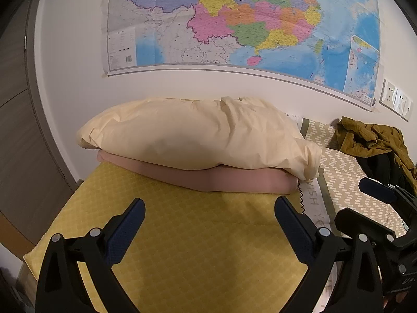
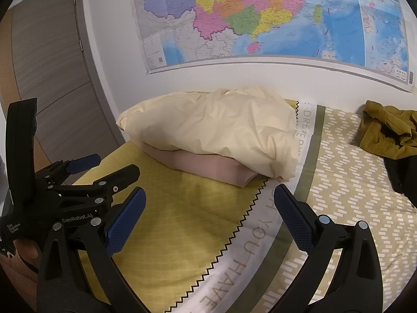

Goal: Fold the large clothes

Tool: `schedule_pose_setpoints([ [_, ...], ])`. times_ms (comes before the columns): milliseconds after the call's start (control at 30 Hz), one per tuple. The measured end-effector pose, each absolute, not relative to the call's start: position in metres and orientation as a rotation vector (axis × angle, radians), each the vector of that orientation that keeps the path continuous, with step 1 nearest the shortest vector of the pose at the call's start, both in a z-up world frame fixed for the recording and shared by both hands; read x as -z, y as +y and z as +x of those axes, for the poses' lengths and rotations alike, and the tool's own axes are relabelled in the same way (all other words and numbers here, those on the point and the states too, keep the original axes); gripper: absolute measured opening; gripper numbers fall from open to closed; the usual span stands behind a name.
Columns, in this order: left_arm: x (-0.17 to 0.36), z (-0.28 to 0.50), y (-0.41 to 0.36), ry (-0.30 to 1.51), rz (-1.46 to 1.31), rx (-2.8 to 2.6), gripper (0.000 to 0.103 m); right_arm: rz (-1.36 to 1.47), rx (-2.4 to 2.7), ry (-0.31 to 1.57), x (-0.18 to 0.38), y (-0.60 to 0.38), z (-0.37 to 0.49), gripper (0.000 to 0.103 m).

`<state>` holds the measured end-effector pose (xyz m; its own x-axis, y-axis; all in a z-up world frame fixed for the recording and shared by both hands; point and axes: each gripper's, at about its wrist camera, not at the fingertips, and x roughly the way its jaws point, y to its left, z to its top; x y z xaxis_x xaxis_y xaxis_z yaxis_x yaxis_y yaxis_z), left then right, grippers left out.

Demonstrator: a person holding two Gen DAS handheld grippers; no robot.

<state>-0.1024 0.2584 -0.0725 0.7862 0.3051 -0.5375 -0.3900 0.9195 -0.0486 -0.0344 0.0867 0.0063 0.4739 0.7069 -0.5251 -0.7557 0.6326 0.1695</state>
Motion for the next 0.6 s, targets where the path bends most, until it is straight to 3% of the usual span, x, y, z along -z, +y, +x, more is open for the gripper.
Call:
schedule_pose_setpoints([
  [600,0.079,-0.088,0.228,0.588,-0.174,-0.265,0.096,-0.025,-0.836,0.610,-0.004,0.055,-0.032,0.097],
])
